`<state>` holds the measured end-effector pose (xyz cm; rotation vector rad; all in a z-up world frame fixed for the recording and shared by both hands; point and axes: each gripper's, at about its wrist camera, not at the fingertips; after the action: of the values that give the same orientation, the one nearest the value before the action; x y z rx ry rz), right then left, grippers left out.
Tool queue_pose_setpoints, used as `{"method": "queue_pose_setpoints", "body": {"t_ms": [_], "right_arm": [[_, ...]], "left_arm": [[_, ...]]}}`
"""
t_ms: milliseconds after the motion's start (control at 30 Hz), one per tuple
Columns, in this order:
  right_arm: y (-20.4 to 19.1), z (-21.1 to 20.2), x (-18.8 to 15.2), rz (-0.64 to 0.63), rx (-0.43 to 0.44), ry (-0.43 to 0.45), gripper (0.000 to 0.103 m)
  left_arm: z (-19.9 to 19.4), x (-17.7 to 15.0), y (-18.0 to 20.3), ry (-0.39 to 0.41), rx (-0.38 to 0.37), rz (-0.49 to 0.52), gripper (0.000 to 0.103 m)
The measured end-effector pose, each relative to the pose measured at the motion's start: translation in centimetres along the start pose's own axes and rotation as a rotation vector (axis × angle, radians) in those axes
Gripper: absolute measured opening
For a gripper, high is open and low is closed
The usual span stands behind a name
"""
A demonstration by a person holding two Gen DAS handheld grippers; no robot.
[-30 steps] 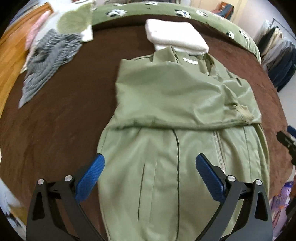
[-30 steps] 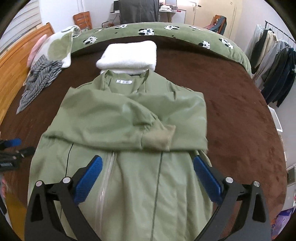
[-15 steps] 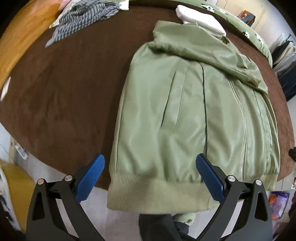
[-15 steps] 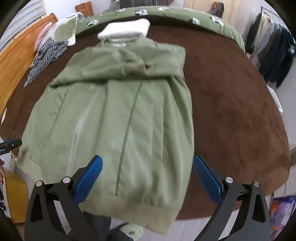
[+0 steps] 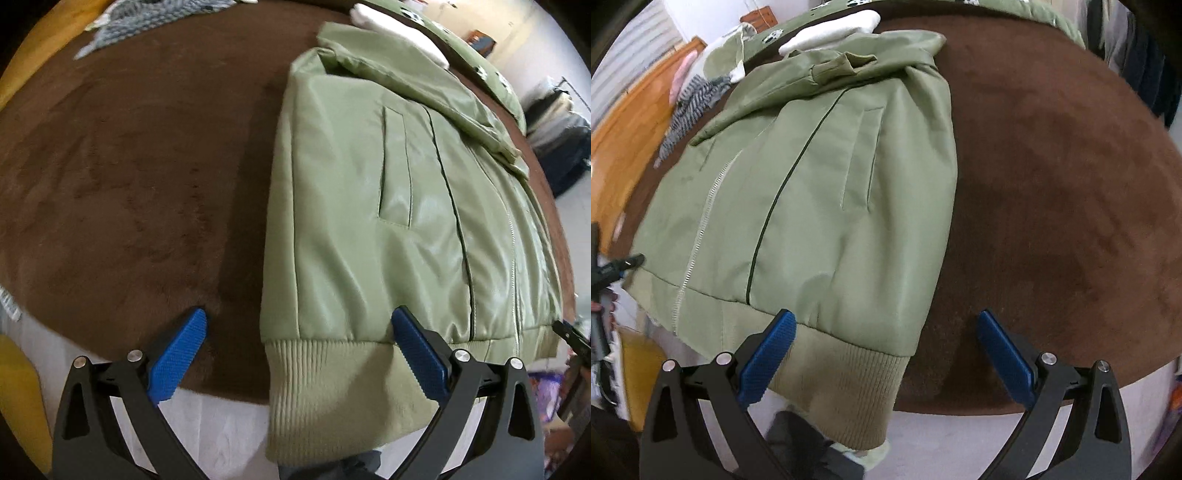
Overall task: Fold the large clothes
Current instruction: 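Move both tools to the ribbed hem of the folded jacket, then grasp the ribbed hem with the left tool while the right tool grasps it too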
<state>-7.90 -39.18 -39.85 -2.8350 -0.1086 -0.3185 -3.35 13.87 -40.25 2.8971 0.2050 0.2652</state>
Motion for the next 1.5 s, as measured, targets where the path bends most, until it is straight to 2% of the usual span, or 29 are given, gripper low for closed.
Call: {"method": "queue_pose_setpoints", "body": {"t_ms": [167, 300, 400, 600, 667, 733, 767, 833, 867, 933, 967, 1000, 1033, 1067, 1133, 1200, 1333, 1500], "right_arm": [[0.1, 0.3, 0.4, 0.040, 0.037, 0.020, 0.097], [-1.5, 0.0, 1.0, 0.036, 0.070, 0.016, 0.092], [-2.7, 0.4, 1.6, 0.023, 0.046, -0.005, 0.092], [-3.9, 0.0, 2.7, 0.048, 0.066, -0.016, 0.092], [-4.0, 0.4, 2.8, 0.036, 0.043, -0.040, 0.092], [-3.4, 1.7, 2.8, 0.047, 0.005, -0.095, 0.092], [-3.1, 2.3, 2.7, 0.060, 0.008, -0.121, 0.089], [-3.3, 2.4, 2.7, 0.042, -0.028, -0.113, 0.086], [-3.7, 2.3, 2.8, 0.034, -0.067, -0.109, 0.081], [-4.5, 1.9, 2.6, 0.021, -0.109, -0.085, 0.070], [-4.8, 1.6, 2.5, 0.016, -0.124, -0.074, 0.059], [-5.0, 1.4, 2.4, 0.015, -0.137, -0.063, 0.047], [-5.2, 1.1, 2.5, 0.020, -0.149, -0.052, 0.041], [-5.0, 0.9, 2.6, 0.028, -0.166, -0.045, 0.021], [-4.4, 0.7, 2.7, 0.063, -0.140, -0.043, 0.019], [-3.5, 0.9, 2.7, 0.094, -0.097, -0.052, 0.018], [-3.7, 0.7, 3.1, 0.083, -0.085, -0.064, 0.014], [-3.4, -0.7, 2.5, 0.076, -0.063, -0.078, 0.012]], "left_arm": [[0.1, 0.2, -0.1, -0.008, -0.040, 0.033, 0.097], [0.0, 0.1, 0.2, -0.017, -0.051, 0.034, 0.096], [-0.1, 0.3, 0.9, -0.028, -0.077, 0.031, 0.096], [-0.4, 0.6, 3.1, -0.053, -0.130, 0.048, 0.096], [-0.6, 0.8, 3.4, -0.058, -0.166, 0.047, 0.096], [-0.5, 1.0, 3.8, -0.071, -0.161, 0.057, 0.095], [-0.1, 1.1, 4.0, -0.095, -0.128, 0.063, 0.094], [1.1, 1.1, 4.1, -0.147, -0.055, 0.075, 0.082], [1.2, 1.1, 4.1, -0.151, -0.043, 0.083, 0.081], [1.1, 1.0, 4.5, -0.149, -0.020, 0.092, 0.074], [0.9, 0.9, 4.7, -0.147, -0.012, 0.101, 0.070], [0.8, 0.8, 5.2, -0.147, -0.006, 0.109, 0.062], [0.8, 1.0, 5.5, -0.150, 0.001, 0.109, 0.053], [0.8, 1.0, 5.7, -0.154, 0.004, 0.108, 0.049], [0.7, 1.1, 6.3, -0.161, -0.002, 0.099, 0.035], [0.8, 1.1, 6.5, -0.159, -0.015, 0.089, 0.030], [0.8, 1.1, 5.8, -0.160, -0.061, 0.031, 0.025], [0.0, 0.1, 4.4, -0.143, -0.125, -0.065, 0.024]]}}
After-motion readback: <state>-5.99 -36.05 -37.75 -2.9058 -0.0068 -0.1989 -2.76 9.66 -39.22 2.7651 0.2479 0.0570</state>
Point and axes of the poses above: each gripper's, at about its wrist camera, not at the fingertips, and z roughly the way its jaws point, y to its right, x to its top, and after that the axes turned 10 degrees about -y, right-handed
